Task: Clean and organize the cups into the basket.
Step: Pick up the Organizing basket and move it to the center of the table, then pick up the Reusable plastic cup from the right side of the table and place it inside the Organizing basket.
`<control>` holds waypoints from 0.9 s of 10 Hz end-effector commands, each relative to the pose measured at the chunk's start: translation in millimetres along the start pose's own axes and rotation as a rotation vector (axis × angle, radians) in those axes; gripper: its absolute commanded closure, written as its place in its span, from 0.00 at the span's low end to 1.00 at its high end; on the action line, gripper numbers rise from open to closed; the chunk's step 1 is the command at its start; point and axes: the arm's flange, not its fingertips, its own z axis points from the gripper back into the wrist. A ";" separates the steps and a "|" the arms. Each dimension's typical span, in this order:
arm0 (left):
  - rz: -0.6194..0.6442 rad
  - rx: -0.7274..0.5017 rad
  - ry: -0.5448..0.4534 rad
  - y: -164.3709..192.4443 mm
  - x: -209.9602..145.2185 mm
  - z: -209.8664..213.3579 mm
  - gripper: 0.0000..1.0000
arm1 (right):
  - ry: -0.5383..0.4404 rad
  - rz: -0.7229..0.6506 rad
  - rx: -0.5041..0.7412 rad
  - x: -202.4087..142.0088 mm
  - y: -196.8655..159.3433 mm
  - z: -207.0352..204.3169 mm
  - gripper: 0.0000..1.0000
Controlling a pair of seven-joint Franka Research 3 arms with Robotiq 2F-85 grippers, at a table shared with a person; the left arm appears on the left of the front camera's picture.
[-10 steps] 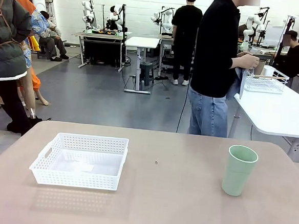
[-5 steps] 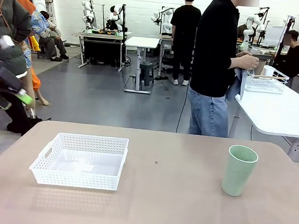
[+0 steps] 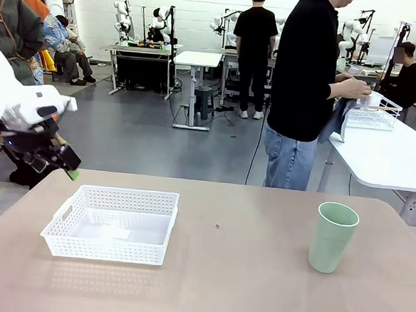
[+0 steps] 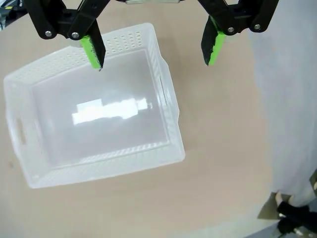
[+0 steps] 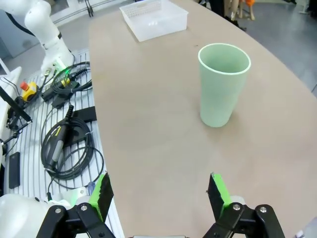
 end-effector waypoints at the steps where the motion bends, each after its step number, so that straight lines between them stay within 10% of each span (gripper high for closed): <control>1: 0.020 0.006 0.061 -2.3 -8.0 -19.4 0.00 | 0.018 -0.014 0.005 1.2 3.6 1.6 0.00; 7: 0.003 -0.006 0.004 1.4 1.5 -1.8 0.00 | 0.000 0.002 -0.004 0.6 0.6 1.2 0.00; 9: 0.033 -0.067 0.152 39.3 -19.0 -22.2 0.00 | -0.012 0.340 0.135 -7.4 -13.9 -37.0 0.00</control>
